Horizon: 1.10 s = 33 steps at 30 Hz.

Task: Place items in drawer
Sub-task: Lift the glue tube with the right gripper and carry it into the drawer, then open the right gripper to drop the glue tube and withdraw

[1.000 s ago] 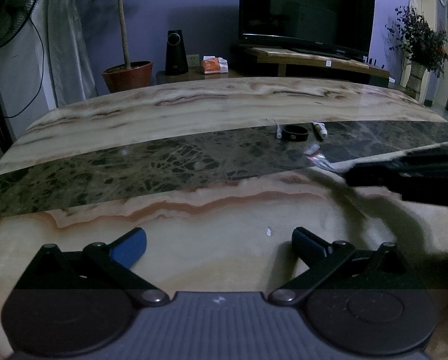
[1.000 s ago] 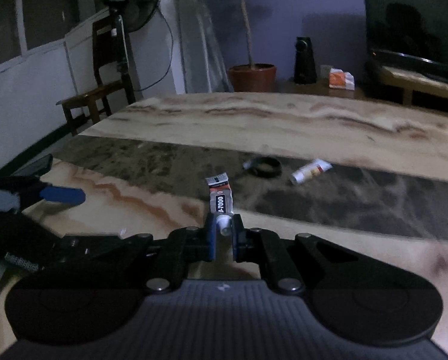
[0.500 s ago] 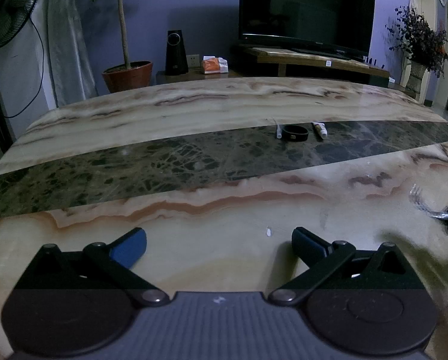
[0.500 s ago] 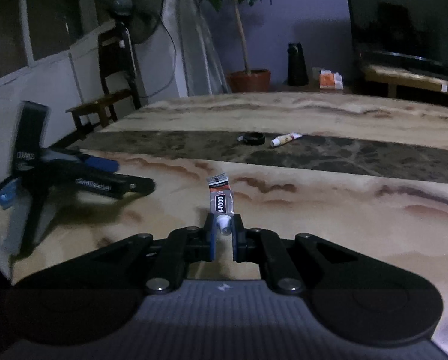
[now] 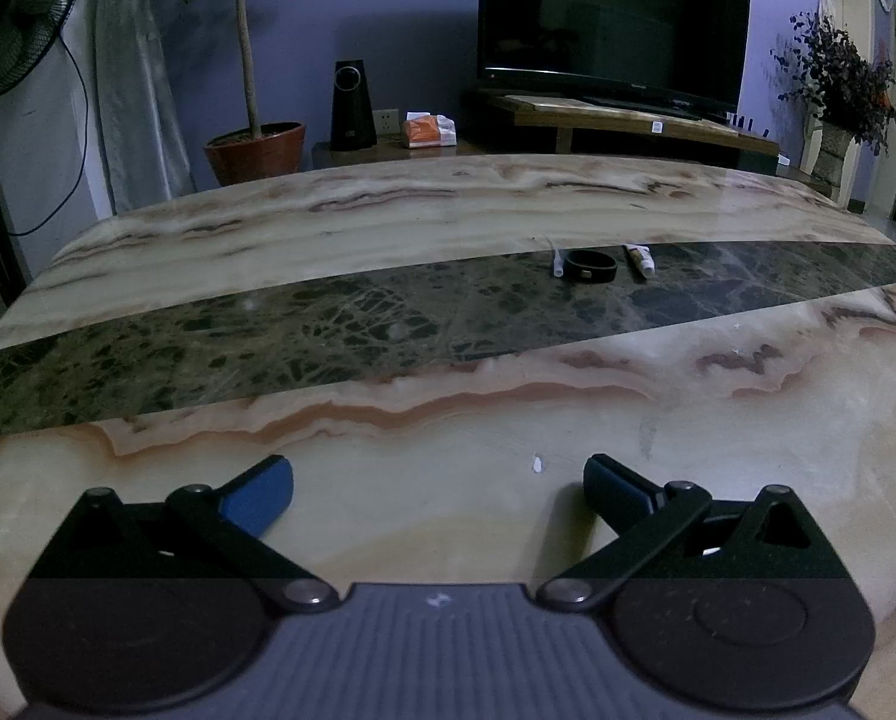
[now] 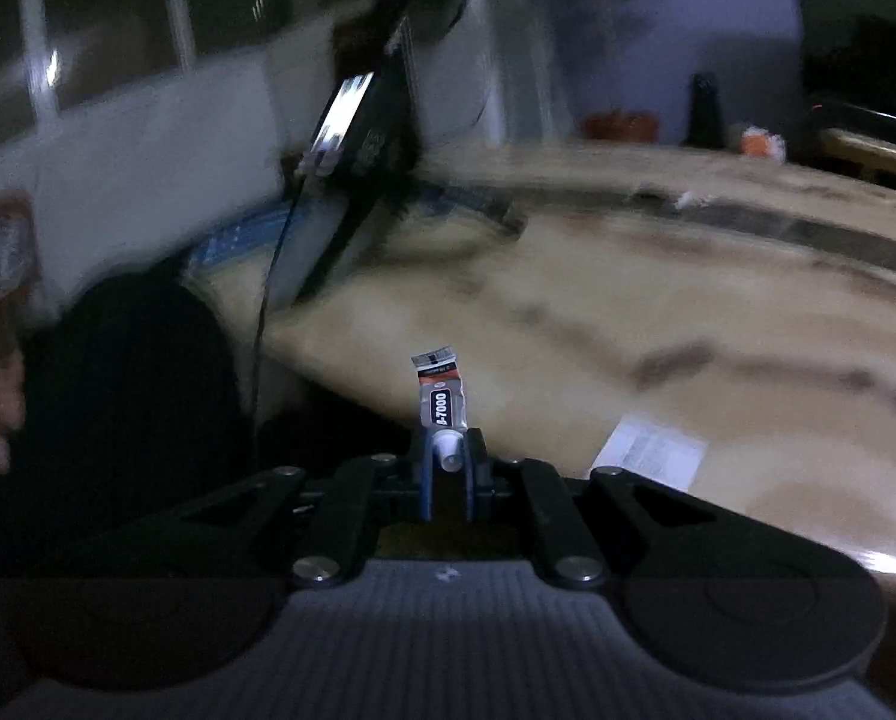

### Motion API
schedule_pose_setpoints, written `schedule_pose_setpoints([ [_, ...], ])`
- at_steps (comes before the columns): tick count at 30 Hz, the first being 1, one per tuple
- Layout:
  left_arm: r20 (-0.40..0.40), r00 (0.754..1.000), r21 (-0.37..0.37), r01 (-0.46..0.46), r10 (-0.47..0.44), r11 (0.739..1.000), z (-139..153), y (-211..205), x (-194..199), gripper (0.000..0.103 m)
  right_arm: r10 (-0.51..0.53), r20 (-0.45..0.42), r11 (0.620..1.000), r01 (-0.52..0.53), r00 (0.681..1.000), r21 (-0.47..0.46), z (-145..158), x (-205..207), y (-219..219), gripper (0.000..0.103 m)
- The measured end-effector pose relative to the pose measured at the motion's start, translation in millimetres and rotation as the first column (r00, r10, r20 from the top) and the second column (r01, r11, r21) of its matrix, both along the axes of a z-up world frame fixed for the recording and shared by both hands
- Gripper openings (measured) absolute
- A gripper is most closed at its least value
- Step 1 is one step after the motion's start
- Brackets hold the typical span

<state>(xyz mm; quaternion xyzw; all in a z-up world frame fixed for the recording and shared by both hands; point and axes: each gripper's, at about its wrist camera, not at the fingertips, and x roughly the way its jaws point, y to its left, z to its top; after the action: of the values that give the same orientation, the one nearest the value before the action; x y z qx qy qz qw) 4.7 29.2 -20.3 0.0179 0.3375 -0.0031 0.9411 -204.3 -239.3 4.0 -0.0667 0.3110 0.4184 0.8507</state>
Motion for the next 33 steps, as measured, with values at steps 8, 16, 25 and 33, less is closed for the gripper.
schedule_pose_setpoints([
  [8,0.0,1.0,0.0,0.0,0.0,1.0,0.0,0.0,0.0,0.103,-0.001,-0.069,0.966,-0.017,0.998,-0.259,-51.6,6.2,34.4,0.012],
  [16,0.0,1.0,0.0,0.0,0.0,1.0,0.0,0.0,0.0,0.103,-0.05,-0.183,0.931,-0.02,0.982,-0.364,-107.6,23.0,56.9,0.012],
  [25,0.0,1.0,0.0,0.0,0.0,1.0,0.0,0.1,0.0,0.103,-0.105,-0.229,0.923,0.009,0.968,-0.384,-131.1,28.9,57.1,0.012],
  [33,0.0,1.0,0.0,0.0,0.0,1.0,0.0,0.0,0.0,0.103,-0.109,-0.199,0.914,0.02,0.974,-0.405,-126.9,29.1,56.6,0.013],
])
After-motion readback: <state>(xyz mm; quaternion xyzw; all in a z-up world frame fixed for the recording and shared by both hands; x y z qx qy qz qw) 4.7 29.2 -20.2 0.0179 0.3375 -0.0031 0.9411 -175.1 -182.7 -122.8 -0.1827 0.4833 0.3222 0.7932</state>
